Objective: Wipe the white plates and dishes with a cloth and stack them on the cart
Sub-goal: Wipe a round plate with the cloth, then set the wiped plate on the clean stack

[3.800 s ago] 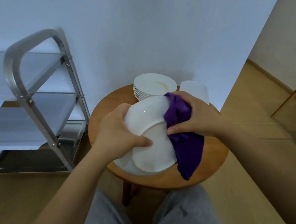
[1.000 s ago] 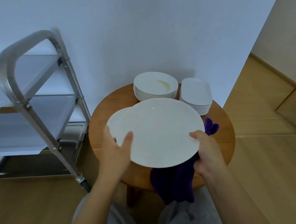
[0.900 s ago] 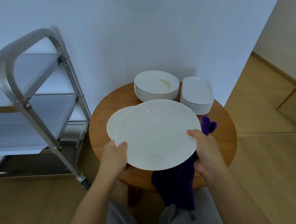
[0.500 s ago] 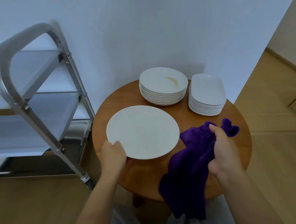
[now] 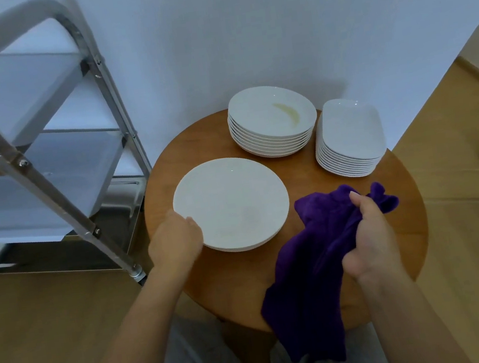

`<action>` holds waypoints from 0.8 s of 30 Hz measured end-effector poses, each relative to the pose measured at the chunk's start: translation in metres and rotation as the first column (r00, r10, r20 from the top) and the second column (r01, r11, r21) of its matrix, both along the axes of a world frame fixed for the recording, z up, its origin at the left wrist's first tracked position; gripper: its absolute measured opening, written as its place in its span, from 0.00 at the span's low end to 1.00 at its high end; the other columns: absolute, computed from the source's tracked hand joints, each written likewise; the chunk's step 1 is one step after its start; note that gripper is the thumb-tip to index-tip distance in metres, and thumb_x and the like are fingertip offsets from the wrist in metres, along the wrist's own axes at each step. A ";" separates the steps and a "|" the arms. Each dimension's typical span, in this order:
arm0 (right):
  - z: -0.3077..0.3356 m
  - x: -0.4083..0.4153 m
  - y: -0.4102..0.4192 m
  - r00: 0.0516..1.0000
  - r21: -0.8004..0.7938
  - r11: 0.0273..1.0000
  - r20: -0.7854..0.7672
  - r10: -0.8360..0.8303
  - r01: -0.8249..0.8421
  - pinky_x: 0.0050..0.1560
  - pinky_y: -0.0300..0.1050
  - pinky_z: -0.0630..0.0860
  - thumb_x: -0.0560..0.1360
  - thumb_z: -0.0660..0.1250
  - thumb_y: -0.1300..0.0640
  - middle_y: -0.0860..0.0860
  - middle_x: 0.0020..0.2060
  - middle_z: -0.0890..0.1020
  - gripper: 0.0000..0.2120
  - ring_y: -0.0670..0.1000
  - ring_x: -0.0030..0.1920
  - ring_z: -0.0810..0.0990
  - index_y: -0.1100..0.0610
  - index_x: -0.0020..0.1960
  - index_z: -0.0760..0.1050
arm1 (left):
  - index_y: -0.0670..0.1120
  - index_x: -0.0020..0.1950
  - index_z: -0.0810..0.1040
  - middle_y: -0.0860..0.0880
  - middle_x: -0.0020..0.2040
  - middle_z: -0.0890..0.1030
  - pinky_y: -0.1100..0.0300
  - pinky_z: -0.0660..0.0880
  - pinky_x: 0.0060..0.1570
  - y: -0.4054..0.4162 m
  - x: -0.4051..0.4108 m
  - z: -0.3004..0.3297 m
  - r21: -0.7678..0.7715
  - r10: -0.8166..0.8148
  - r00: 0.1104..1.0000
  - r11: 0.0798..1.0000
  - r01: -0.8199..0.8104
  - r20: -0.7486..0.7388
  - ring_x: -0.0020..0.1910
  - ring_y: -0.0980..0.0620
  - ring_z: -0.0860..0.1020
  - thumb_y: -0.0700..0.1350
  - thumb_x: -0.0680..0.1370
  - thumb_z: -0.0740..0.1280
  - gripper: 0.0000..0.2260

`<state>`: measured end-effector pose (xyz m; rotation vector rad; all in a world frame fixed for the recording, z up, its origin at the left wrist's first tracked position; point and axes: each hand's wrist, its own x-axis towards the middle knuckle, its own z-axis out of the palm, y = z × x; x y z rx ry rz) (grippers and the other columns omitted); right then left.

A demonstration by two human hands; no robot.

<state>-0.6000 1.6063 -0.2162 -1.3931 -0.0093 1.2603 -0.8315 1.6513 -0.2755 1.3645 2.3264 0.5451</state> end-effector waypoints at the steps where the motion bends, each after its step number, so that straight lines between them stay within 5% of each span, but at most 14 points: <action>1: 0.000 -0.001 0.001 1.000 0.001 1.000 -0.001 0.002 -0.002 0.38 0.49 0.74 0.73 0.69 0.52 0.48 0.43 0.81 0.07 0.53 0.44 0.80 0.48 0.45 0.70 | 0.44 0.58 0.70 0.49 0.40 0.73 0.63 0.64 0.28 0.000 0.000 -0.001 -0.025 -0.009 1.000 1.000 0.009 -0.024 0.34 0.54 0.72 0.50 0.81 0.56 0.12; 8: 0.008 0.006 0.015 1.000 0.049 0.999 -0.028 -0.006 0.007 0.35 0.49 0.74 0.73 0.69 0.55 0.49 0.40 0.82 0.06 0.53 0.43 0.81 0.50 0.44 0.71 | 0.45 0.63 0.69 0.44 0.57 0.75 0.57 0.69 0.43 0.015 0.013 0.036 0.192 -0.077 0.944 0.971 0.145 -0.322 0.51 0.47 0.75 0.57 0.78 0.59 0.21; 10: 0.012 0.010 0.024 1.000 0.087 0.996 -0.024 -0.001 0.003 0.34 0.48 0.74 0.73 0.69 0.56 0.48 0.40 0.82 0.06 0.53 0.43 0.81 0.50 0.44 0.72 | 0.46 0.63 0.71 0.46 0.56 0.76 0.60 0.67 0.42 0.029 0.028 0.046 0.282 -0.153 0.935 0.927 0.249 -0.321 0.48 0.52 0.71 0.57 0.78 0.59 0.19; 14: 0.017 0.018 0.048 0.999 0.163 0.987 -0.032 0.010 -0.004 0.34 0.47 0.76 0.73 0.69 0.56 0.46 0.34 0.85 0.05 0.52 0.43 0.82 0.50 0.46 0.74 | 0.47 0.57 0.75 0.49 0.49 0.78 0.61 0.69 0.41 0.077 0.061 0.050 0.253 -0.289 0.951 0.917 0.308 -0.109 0.45 0.53 0.75 0.55 0.79 0.58 0.15; 18: 0.012 0.029 0.071 0.999 0.143 0.989 -0.021 0.030 -0.026 0.39 0.49 0.76 0.72 0.69 0.55 0.47 0.33 0.85 0.05 0.53 0.45 0.82 0.51 0.46 0.74 | 0.46 0.37 0.71 0.50 0.34 0.74 0.63 0.65 0.29 0.130 0.085 0.044 0.192 -0.258 0.956 0.954 0.229 0.143 0.31 0.55 0.71 0.56 0.80 0.57 0.17; 24: -0.006 0.042 0.099 0.998 -0.004 0.998 0.012 0.069 -0.069 0.58 0.57 0.73 0.73 0.68 0.53 0.54 0.42 0.79 0.08 0.57 0.50 0.78 0.54 0.43 0.70 | 0.43 0.39 0.73 0.47 0.32 0.81 0.62 0.74 0.29 0.180 0.102 0.035 0.079 -0.127 0.848 0.992 0.100 0.514 0.27 0.54 0.79 0.58 0.76 0.64 0.18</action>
